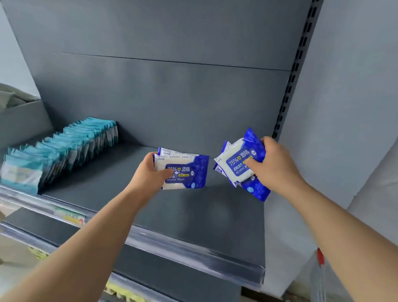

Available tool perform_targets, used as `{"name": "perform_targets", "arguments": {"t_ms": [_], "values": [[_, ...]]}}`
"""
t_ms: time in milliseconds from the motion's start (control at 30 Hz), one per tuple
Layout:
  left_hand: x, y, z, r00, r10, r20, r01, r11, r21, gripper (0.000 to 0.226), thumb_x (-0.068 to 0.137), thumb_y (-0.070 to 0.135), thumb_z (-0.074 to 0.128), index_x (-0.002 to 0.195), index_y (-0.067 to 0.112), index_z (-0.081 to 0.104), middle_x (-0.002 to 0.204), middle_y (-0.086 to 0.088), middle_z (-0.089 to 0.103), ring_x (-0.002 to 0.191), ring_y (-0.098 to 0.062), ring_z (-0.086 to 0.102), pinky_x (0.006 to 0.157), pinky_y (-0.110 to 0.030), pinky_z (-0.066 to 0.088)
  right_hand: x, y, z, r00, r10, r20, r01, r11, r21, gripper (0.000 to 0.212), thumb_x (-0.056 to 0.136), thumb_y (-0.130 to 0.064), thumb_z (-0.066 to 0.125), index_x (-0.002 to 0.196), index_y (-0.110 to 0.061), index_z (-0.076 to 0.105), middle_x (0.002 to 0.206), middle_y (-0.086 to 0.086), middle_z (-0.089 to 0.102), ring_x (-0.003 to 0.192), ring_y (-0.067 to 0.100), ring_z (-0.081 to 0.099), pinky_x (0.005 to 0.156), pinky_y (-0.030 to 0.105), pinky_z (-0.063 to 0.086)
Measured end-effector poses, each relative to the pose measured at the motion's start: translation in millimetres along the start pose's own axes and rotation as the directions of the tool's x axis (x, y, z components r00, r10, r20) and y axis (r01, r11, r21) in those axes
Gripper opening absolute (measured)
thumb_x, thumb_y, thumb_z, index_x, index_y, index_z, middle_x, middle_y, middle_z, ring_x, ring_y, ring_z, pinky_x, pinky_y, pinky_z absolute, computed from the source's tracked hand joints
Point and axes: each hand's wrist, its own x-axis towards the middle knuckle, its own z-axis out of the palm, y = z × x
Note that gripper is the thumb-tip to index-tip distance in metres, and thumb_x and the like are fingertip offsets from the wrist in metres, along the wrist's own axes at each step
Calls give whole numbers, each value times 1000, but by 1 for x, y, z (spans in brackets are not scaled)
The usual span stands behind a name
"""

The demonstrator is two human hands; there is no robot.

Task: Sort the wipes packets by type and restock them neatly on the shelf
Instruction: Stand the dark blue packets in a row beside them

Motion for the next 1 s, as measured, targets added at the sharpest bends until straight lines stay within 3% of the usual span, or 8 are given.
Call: {"name": "perform_targets", "arguments": {"t_ms": [200,300,500,700,867,1000], "values": [[78,-10,-4,999,22,49,-24,999,46,28,86,5,66,108,16,52,99,0,69,77,-13,65,68,-33,54,52,8,36,996,84,-10,-84,996,-17,17,83,-16,63,86,-16,46,82,-4,57,71,14,57,57,30,44],[114,-17,-6,995,40,92,-52,990,129,33,83,9,70,109,19,54,99,2,69,84,-17,68,74,-41,58,68,8,47,995,94,-17,-94,995,-26,16,83,-16,63,86,-13,47,81,-5,57,71,15,57,61,32,46],[175,-27,4,984,75,160,-108,971,212,36,72,17,82,93,13,53,93,0,70,86,-25,69,77,-49,57,88,5,58,987,159,-24,-160,985,-65,20,78,-20,68,81,-18,48,81,-6,60,75,18,61,67,37,50],[203,-24,8,964,198,176,-256,867,427,46,63,46,84,89,21,54,80,12,64,72,-11,63,61,-31,50,86,4,71,960,268,-76,-271,962,-35,19,78,-17,69,85,-16,52,83,-2,64,76,20,63,69,39,52],[212,-40,-1,920,220,325,-331,879,343,51,70,25,82,107,22,48,91,13,63,79,-4,62,61,-16,42,81,-5,79,947,295,-125,-303,952,-51,19,80,-15,69,82,-14,51,82,-2,62,75,18,62,61,32,46],[215,-44,1,930,235,282,-313,908,278,45,74,18,79,104,21,47,89,10,62,80,-10,64,60,-17,42,75,-15,71,944,294,-151,-301,953,-26,19,80,-12,71,88,-11,54,83,-1,64,72,14,62,56,28,43]]}}
